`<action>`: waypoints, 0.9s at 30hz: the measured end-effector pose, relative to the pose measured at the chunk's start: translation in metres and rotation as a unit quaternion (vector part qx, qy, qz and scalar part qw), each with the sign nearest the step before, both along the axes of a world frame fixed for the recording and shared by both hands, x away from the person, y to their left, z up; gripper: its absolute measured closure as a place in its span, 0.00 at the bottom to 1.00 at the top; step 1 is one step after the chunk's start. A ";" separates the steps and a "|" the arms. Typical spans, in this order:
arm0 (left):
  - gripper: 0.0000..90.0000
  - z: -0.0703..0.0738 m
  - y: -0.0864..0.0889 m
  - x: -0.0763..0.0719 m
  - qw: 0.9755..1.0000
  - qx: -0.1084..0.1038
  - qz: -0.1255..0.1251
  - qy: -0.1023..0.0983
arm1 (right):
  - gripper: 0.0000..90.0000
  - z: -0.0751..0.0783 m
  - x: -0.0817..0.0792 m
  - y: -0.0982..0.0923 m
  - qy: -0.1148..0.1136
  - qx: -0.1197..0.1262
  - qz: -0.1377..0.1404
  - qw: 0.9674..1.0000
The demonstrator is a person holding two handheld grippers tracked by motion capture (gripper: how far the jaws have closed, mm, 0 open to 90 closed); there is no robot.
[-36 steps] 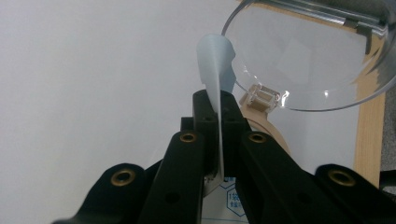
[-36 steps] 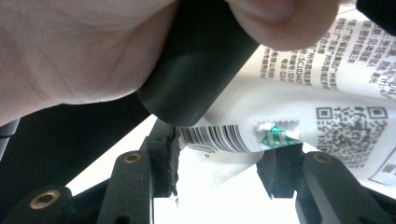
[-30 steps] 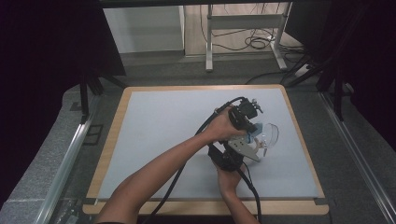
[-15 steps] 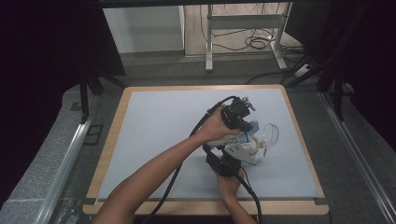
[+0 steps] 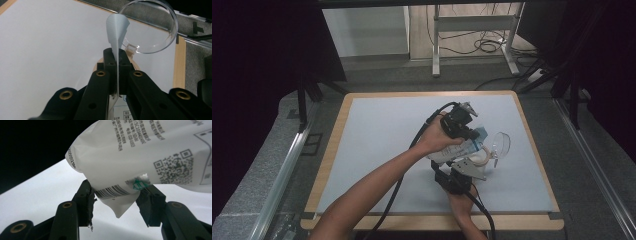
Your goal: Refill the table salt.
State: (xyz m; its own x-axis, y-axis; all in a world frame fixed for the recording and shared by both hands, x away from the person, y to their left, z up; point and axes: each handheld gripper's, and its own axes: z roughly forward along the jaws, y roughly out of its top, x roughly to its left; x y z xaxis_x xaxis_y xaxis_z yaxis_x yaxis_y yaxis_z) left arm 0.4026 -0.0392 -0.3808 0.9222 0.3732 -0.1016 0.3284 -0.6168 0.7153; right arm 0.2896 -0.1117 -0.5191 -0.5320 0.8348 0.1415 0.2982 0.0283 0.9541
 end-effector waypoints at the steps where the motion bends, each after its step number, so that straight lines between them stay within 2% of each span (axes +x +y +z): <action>1: 1.00 0.000 0.001 0.000 1.000 -0.003 0.002 0.001 | 0.57 0.000 0.000 0.000 -0.002 -0.003 -0.001 1.000; 8: 1.00 0.001 0.011 -0.002 1.000 -0.017 0.007 0.001 | 0.56 -0.002 -0.003 -0.002 0.002 -0.024 0.005 1.000; 18: 1.00 0.008 0.027 -0.008 0.999 -0.042 0.014 -0.002 | 0.55 -0.005 -0.008 -0.011 0.012 -0.035 0.005 0.999; 20: 1.00 0.010 0.033 -0.009 0.998 -0.056 0.018 -0.001 | 0.55 -0.004 -0.009 -0.012 0.012 -0.036 0.004 0.999; 27: 1.00 0.011 0.043 -0.013 0.997 -0.071 0.029 0.000 | 0.56 -0.005 -0.009 -0.015 0.015 -0.041 0.009 0.999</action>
State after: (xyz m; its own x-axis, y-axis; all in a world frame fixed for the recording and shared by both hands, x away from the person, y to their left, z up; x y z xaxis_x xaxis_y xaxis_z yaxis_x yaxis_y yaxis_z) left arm 0.3892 0.0033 -0.3696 0.8996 0.4075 -0.1573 0.3604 -0.4892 0.7942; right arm 0.2802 -0.1264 -0.5241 -0.5431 0.8348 0.0897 0.3250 0.1105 0.9392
